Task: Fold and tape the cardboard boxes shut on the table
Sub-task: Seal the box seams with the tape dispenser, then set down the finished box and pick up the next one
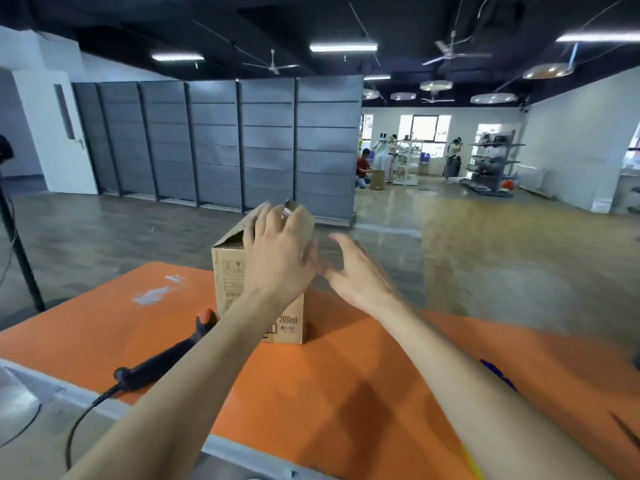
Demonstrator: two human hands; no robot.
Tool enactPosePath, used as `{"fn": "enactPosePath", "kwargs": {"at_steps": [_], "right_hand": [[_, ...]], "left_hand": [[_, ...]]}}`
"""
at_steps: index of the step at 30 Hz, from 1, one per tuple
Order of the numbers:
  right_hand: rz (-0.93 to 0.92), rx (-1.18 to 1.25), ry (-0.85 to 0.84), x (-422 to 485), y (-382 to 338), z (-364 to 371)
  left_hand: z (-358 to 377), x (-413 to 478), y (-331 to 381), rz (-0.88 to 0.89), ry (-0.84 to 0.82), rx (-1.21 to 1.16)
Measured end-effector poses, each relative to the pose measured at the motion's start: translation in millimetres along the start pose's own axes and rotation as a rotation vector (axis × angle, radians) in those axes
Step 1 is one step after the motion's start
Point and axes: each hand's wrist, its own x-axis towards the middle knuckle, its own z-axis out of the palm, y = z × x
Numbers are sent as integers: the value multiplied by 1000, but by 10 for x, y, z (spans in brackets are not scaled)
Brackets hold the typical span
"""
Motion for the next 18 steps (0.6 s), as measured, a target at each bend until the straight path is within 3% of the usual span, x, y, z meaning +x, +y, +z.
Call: {"fn": "enactPosePath", "kwargs": {"at_steps": [3, 7, 18], "right_hand": [[-8, -84, 49, -280, 190, -301], [65, -208, 106, -806, 538, -816], [411, -458, 409, -2508, 1254, -2522]], "left_hand": [[55, -197, 380, 154, -124, -100], [253, -427, 993, 226, -240, -322], [573, -764, 3197, 518, -473, -641]]}}
